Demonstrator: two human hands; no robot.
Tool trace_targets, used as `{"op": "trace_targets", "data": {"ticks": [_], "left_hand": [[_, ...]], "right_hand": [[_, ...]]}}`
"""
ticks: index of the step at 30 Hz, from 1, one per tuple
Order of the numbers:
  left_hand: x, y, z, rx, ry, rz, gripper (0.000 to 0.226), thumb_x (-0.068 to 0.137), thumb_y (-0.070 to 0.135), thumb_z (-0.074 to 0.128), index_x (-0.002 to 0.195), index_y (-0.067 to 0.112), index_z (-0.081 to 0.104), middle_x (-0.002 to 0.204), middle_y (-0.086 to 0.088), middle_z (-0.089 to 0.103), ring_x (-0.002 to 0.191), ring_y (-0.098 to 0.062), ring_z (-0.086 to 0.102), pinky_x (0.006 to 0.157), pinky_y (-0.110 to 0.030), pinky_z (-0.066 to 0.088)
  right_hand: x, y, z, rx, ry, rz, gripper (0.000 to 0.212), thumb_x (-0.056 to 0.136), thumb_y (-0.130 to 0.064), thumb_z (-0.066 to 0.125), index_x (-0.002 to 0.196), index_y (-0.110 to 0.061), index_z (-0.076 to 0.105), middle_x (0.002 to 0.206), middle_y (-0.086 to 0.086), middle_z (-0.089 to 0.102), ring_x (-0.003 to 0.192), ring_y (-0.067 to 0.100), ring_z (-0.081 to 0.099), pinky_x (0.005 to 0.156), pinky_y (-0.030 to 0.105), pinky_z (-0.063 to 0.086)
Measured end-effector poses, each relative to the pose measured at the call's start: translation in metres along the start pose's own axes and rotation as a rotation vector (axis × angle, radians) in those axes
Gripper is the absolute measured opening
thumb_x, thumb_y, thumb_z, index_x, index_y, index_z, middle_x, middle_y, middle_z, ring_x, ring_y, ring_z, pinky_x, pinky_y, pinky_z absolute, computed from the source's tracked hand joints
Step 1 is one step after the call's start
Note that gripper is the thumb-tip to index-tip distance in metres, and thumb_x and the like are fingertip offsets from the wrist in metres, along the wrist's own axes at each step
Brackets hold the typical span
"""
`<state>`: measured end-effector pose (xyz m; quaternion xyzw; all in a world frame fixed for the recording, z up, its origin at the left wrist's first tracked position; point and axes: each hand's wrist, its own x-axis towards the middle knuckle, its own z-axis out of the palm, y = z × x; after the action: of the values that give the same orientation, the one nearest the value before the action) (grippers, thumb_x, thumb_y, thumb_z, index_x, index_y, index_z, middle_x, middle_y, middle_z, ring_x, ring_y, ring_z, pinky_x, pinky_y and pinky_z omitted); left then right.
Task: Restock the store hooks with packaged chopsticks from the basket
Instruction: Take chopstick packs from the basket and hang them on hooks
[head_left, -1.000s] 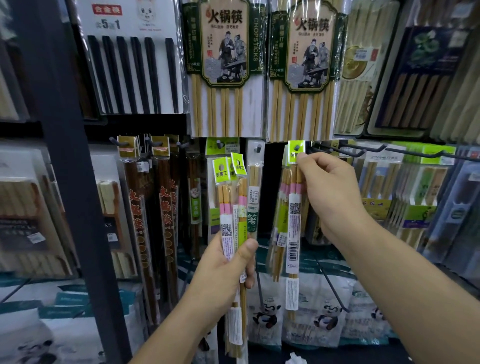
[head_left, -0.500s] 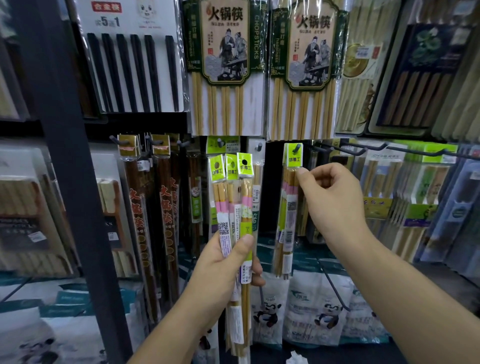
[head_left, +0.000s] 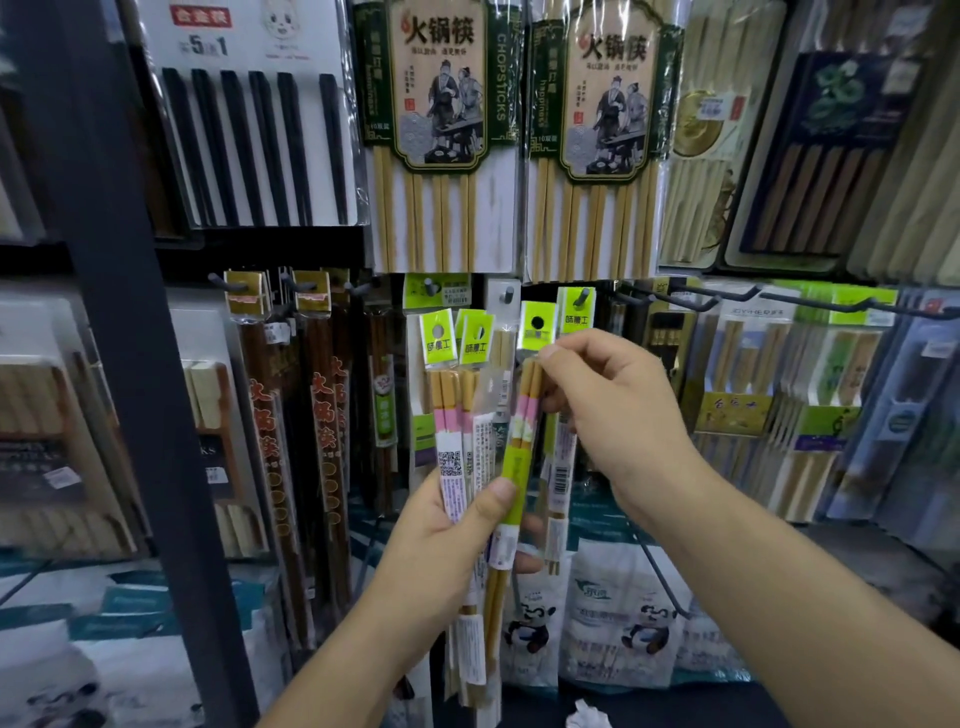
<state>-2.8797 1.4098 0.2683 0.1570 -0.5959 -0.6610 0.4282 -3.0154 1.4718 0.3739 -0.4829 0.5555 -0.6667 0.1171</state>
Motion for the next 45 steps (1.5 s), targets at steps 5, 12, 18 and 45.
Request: {"op": "trace_targets", "data": {"ticks": [5,12,18,45], "left_hand": [[0.003,-0.004,-0.008,0.132,0.105,0.022,0.038,0.077,0.067,0.070,0.083,0.029,0.073,0.104,-0.002,0.077,0.108,-0.024,0.072,0.088,-0.044,0.059],[0.003,-0.001,-0.007,-0.061,0.047,0.014,0.013,0.088,0.037,0.067,0.089,0.026,0.074,0.076,-0.001,0.068,0.076,-0.024,0.072,0.070,-0.044,0.063],[0.005,-0.002,-0.009,-0.069,0.038,0.023,0.015,0.085,0.037,0.068,0.089,0.024,0.074,0.076,-0.002,0.065,0.075,-0.023,0.068,0.068,-0.044,0.062],[0.002,0.006,-0.010,-0.034,-0.003,0.073,0.021,0.083,0.033,0.078,0.103,0.026,0.074,0.092,-0.004,0.074,0.078,-0.026,0.072,0.067,-0.041,0.061]], "right_hand": [[0.014,-0.008,-0.013,0.083,0.132,0.032,0.037,0.096,-0.010,0.060,0.063,-0.023,0.072,0.064,-0.001,0.067,0.051,0.004,0.057,0.045,0.014,0.043],[0.024,0.002,-0.017,0.012,0.180,0.055,0.025,0.095,-0.014,0.060,0.073,-0.010,0.070,0.068,0.002,0.063,0.054,0.007,0.054,0.051,0.016,0.045],[0.028,0.009,-0.018,-0.056,0.197,0.036,0.027,0.098,-0.018,0.059,0.075,-0.007,0.069,0.061,0.002,0.064,0.052,0.005,0.056,0.053,0.015,0.047],[-0.016,0.016,0.019,-0.126,-0.129,-0.024,0.019,0.096,-0.029,0.066,0.079,-0.025,0.071,0.074,0.003,0.067,0.063,0.003,0.056,0.064,0.026,0.053]]}}
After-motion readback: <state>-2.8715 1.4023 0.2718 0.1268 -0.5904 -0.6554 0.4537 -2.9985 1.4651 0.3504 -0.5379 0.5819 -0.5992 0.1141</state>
